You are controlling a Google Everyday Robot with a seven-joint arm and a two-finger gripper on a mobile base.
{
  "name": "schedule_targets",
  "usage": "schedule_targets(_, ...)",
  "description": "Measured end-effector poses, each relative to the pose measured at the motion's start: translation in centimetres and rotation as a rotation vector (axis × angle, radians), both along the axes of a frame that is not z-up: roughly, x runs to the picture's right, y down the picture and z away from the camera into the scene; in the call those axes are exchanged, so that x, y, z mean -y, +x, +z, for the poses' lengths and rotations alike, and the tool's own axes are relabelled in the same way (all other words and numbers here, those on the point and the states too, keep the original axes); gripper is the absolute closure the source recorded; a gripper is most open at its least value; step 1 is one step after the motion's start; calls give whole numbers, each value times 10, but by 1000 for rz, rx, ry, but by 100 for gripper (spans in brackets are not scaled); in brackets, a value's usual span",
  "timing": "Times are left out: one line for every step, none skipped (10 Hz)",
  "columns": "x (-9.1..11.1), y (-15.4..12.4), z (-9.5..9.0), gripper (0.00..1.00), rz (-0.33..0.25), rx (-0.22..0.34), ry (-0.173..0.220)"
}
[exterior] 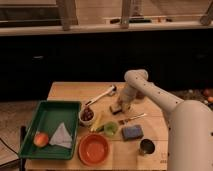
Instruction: Wipe red bowl with eraser
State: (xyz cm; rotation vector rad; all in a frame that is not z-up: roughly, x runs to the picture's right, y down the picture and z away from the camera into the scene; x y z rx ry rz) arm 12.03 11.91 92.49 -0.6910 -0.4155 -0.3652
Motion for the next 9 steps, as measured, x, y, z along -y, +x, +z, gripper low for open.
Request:
schedule_targets(2,0,-2,100,-8,7,2)
schedule_targets(4,1,-4,100,-14,15,4)
schedule_targets(7,3,-6,100,-19,27,7)
schedule_targets(10,3,-8,100,-25,45,13)
schedule_targets(12,4,-10,100,-28,64,17)
schedule_targets(15,5,-12,100,-31,82,22)
schedule_targets(19,5,-14,100,-36,107,29)
schedule_targets(22,5,-17,100,-39,127,34)
schedule_targets(24,6,-18,100,-42,143,38)
